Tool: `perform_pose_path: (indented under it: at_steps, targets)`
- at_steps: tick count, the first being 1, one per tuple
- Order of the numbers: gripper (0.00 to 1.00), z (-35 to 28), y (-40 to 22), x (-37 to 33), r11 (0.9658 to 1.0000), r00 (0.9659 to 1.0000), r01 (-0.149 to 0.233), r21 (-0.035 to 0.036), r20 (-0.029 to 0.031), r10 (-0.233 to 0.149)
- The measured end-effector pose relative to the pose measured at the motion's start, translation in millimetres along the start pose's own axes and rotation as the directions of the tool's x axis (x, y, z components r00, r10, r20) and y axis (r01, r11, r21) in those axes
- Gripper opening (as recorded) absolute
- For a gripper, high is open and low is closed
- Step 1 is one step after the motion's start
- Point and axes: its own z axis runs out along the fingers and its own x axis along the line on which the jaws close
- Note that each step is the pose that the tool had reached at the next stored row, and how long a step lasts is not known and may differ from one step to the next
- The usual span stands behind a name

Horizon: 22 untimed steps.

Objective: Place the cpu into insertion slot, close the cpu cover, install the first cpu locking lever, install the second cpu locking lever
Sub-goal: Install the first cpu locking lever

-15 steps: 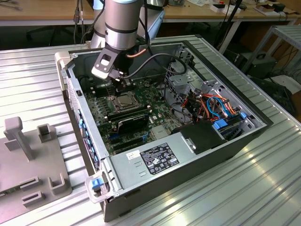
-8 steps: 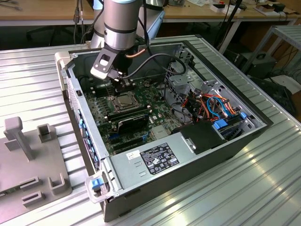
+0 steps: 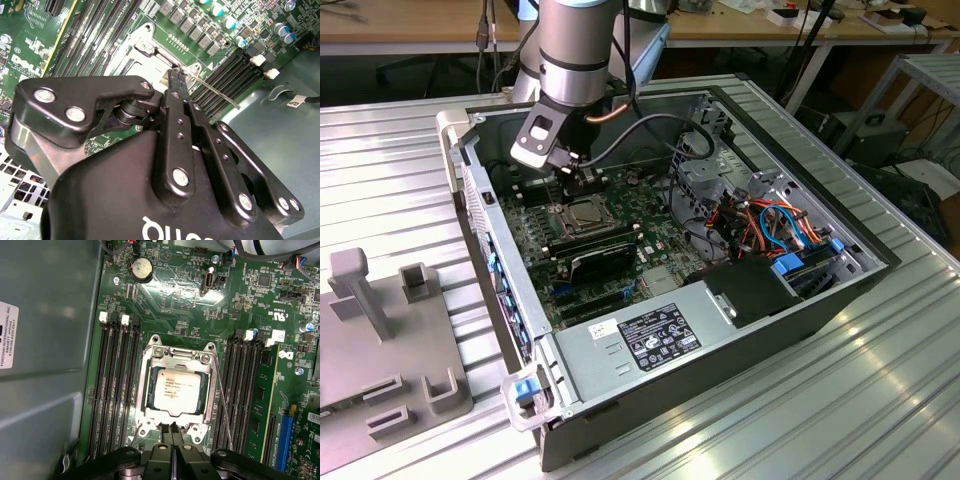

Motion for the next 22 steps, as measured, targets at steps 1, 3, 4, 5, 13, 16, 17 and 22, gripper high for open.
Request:
perform_pose_path:
  at_steps: [1, 3, 4, 5, 13, 16, 17, 22]
  targets:
    - [0.11, 0.0, -0.2, 0.0, 1.0, 1.0, 0.0, 0.0, 0.0, 0.0]
    - [0.11, 0.0, -0.7, 0.1, 1.0, 1.0, 0.0, 0.0, 0.0, 0.0]
    - [0.11, 0.0, -0.9, 0.1, 1.0, 1.0, 0.0, 0.0, 0.0, 0.0]
    - [0.11, 0.0, -1.2, 0.2, 1.0, 1.0, 0.0, 0.0, 0.0, 0.0]
    - [0.11, -0.1, -3.7, 0.5, 1.0, 1.0, 0.0, 0.0, 0.0, 0.0]
    - [0.11, -0.1, -4.5, 0.6, 1.0, 1.0, 0.0, 0.0, 0.0, 0.0]
    - [0.11, -0.1, -4.7, 0.6, 1.0, 1.0, 0.0, 0.0, 0.0, 0.0]
    - [0.11, -0.1, -6.0, 0.8, 1.0, 1.0, 0.0, 0.0, 0.0, 0.0]
